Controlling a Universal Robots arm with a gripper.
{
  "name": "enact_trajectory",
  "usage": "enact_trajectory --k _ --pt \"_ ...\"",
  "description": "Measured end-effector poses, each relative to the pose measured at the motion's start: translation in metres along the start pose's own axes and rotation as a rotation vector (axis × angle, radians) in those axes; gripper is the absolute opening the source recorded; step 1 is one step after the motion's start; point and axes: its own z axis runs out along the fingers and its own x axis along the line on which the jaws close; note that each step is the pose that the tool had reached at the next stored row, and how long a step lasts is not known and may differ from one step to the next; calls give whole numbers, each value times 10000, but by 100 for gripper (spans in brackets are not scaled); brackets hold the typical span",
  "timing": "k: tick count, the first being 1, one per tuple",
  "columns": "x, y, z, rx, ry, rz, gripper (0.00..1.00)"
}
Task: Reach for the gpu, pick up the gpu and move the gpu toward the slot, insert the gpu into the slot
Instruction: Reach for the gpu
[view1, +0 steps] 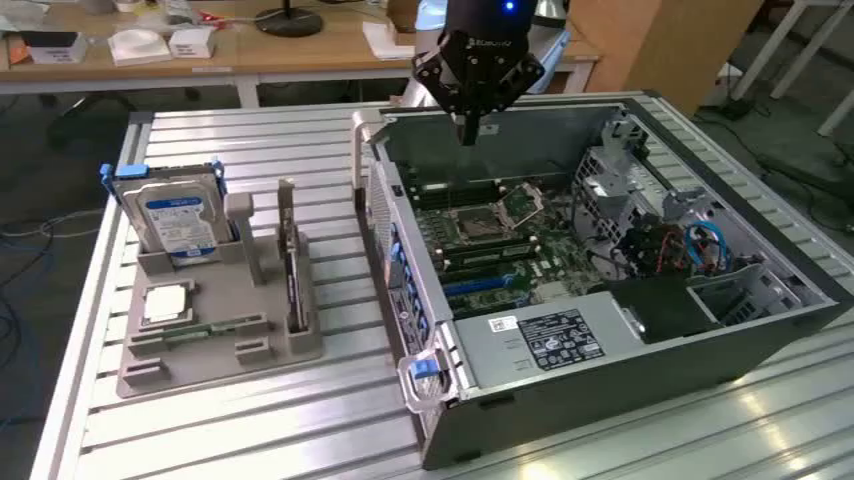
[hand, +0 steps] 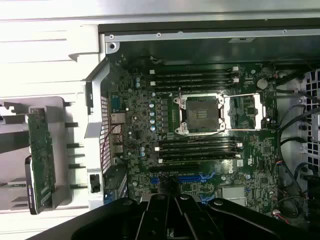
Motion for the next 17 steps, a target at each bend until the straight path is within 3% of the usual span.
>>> enact_trajectory --k 5,17 --pt "51 -4 -1 0 0 1 10" --pt "345 -26 -7 0 0 -1 10"
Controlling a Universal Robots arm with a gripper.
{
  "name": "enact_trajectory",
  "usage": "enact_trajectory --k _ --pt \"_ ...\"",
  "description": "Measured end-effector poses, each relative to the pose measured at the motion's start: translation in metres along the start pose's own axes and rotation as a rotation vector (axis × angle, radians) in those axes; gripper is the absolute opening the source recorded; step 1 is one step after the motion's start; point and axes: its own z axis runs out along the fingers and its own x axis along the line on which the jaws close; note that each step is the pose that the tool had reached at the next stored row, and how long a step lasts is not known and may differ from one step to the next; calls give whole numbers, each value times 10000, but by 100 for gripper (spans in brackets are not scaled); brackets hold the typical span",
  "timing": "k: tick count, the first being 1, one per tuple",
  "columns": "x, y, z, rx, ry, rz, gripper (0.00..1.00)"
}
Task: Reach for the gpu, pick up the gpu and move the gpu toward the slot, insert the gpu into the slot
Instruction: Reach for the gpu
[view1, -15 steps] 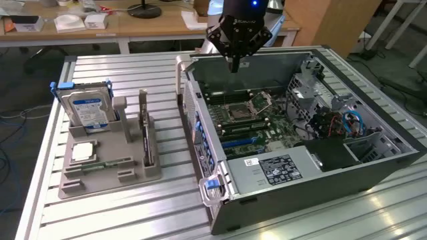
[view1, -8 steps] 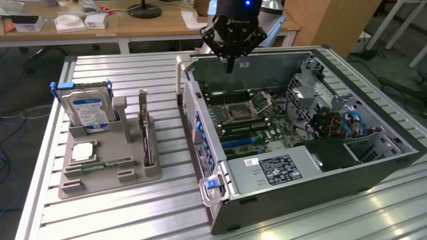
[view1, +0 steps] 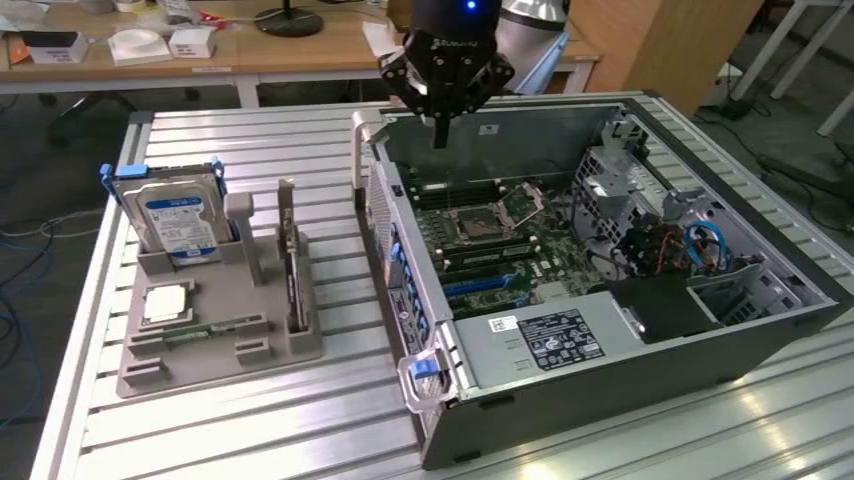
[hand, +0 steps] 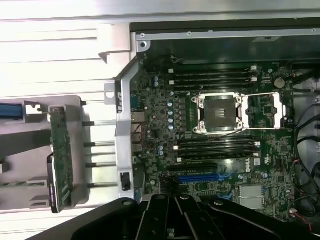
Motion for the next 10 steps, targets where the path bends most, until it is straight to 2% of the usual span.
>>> enact_trajectory --k 10 --pt "302 -22 -2 0 0 1 10"
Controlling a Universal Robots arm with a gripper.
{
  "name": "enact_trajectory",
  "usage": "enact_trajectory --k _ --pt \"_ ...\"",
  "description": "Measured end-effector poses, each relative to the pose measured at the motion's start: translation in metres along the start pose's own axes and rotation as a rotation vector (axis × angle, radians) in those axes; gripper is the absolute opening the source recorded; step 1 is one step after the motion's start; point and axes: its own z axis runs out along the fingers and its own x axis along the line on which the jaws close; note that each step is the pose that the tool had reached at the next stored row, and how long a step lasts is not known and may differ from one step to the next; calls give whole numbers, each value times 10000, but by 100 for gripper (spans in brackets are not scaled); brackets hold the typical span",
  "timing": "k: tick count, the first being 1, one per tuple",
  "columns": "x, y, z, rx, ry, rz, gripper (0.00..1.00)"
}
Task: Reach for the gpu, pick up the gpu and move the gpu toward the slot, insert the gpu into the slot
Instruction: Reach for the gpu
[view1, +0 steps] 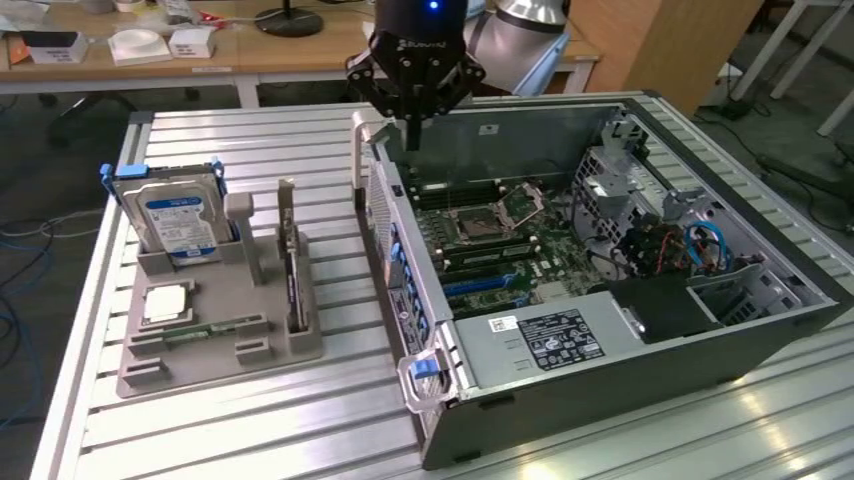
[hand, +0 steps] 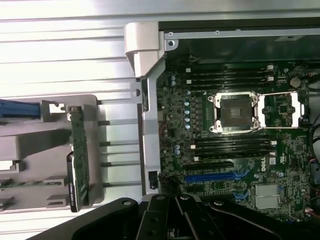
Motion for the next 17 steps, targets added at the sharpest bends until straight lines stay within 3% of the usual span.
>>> enact_trajectory --k 17 --pt "590 -45 0 1 17 0 10"
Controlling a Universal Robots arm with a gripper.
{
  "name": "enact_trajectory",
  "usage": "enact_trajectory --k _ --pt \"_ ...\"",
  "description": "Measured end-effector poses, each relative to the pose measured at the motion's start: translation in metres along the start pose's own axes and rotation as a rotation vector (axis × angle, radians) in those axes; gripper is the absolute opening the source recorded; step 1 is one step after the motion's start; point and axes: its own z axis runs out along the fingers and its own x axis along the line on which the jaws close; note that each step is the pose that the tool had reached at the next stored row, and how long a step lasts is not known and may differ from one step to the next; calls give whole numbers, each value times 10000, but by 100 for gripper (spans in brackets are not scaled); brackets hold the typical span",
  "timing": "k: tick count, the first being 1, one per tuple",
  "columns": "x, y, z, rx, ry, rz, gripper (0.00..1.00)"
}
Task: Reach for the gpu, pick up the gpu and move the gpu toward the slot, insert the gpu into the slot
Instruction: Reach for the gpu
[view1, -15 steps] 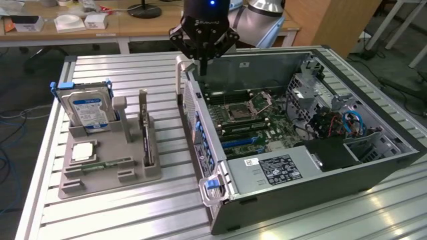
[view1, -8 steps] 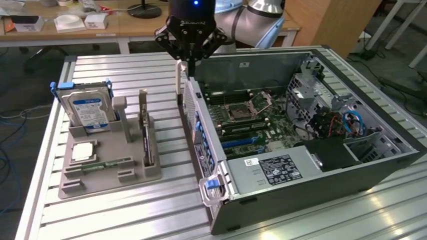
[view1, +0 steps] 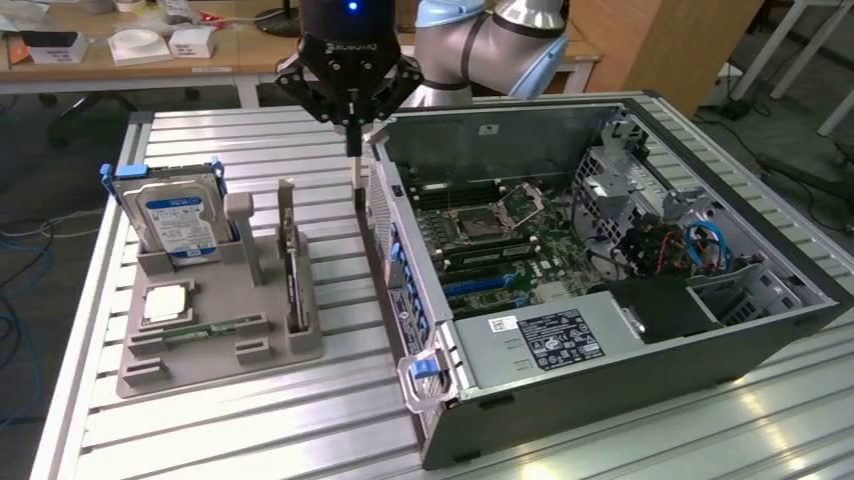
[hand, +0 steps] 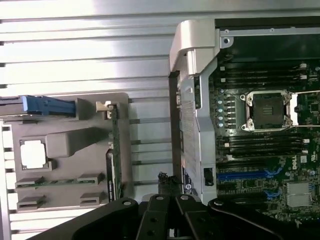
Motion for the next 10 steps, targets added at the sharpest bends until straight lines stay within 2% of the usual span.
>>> enact_trajectory --k 10 --pt "345 -26 3 2 31 2 10"
